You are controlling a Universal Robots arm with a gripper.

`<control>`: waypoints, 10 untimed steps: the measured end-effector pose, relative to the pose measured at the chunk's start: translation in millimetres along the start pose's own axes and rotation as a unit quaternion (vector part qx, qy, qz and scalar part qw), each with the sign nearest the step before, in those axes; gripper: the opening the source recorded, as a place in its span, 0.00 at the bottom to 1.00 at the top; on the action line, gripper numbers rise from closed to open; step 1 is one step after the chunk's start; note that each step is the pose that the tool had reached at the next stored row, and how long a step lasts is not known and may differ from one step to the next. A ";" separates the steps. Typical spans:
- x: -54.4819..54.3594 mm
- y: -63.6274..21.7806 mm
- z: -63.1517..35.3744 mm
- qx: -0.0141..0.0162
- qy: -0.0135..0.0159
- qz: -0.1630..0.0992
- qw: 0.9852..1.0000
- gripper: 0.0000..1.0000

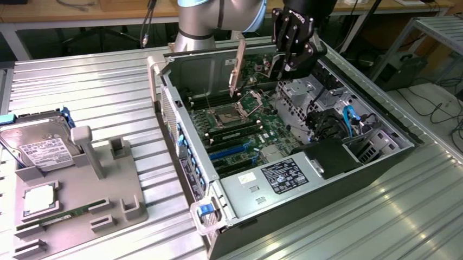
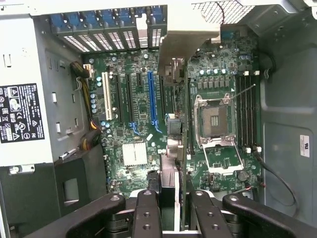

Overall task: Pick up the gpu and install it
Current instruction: 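Insert the gpu into the slot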

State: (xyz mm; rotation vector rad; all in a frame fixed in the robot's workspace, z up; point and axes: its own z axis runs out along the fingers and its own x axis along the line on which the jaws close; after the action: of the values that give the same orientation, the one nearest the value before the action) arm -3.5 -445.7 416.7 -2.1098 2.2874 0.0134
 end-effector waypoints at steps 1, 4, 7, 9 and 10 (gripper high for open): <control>0.0 0.0 0.4 0.000 -0.004 0.000 1.000 0.28; 0.2 0.1 3.0 -0.001 -0.007 -0.003 1.000 0.28; 0.7 0.6 6.2 -0.001 -0.007 -0.019 1.000 0.28; 1.0 1.9 8.9 -0.001 -0.007 -0.028 1.000 0.28; 1.2 3.7 9.8 -0.002 -0.008 -0.029 1.000 0.28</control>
State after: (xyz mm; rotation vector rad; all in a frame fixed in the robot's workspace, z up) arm -7.1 -446.3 406.8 -2.1688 2.2186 0.0315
